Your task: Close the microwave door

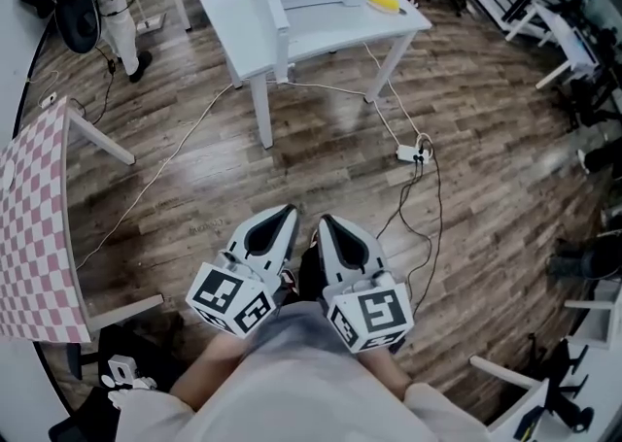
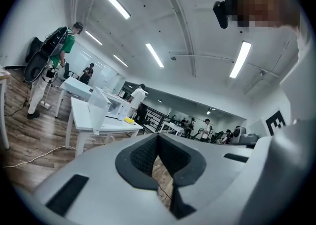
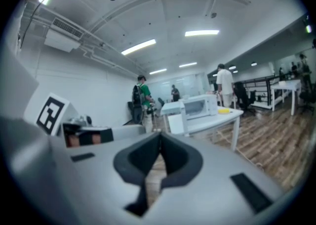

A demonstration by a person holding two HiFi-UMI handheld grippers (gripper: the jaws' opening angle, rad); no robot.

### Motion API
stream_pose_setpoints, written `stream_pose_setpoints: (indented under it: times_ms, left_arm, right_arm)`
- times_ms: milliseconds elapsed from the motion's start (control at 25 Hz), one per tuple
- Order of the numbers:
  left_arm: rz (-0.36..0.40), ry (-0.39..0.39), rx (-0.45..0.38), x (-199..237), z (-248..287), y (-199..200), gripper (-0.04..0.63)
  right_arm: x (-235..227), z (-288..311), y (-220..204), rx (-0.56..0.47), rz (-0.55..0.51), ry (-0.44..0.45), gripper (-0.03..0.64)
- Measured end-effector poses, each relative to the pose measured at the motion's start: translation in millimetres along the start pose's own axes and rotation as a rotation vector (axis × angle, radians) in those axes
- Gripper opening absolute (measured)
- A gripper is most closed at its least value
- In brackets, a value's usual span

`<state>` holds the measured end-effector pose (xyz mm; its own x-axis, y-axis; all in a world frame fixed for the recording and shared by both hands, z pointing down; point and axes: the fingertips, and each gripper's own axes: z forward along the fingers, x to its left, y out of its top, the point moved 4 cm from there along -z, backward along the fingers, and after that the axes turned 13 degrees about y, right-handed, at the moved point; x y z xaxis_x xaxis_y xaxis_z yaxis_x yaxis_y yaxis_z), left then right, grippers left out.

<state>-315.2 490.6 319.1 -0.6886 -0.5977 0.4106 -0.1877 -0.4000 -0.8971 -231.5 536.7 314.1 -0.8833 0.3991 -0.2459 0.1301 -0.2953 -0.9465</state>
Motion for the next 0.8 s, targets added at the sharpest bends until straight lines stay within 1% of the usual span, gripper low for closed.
stream_pose_setpoints:
  times_ms: [360, 800]
  left_arm:
    - [-0.013, 0.009, 0.004, 2.7, 51.1, 8.4, 0.014]
    - [-0.035, 0.024, 0.028, 9.2, 122.0, 12.3, 0.012]
  right_arm:
    - [-46.3, 24.2, 10.3, 0.020, 0.012, 0.032, 0.023]
    - [-105.4, 59.6, 25.1, 0.029, 0.032, 0.105, 0.023]
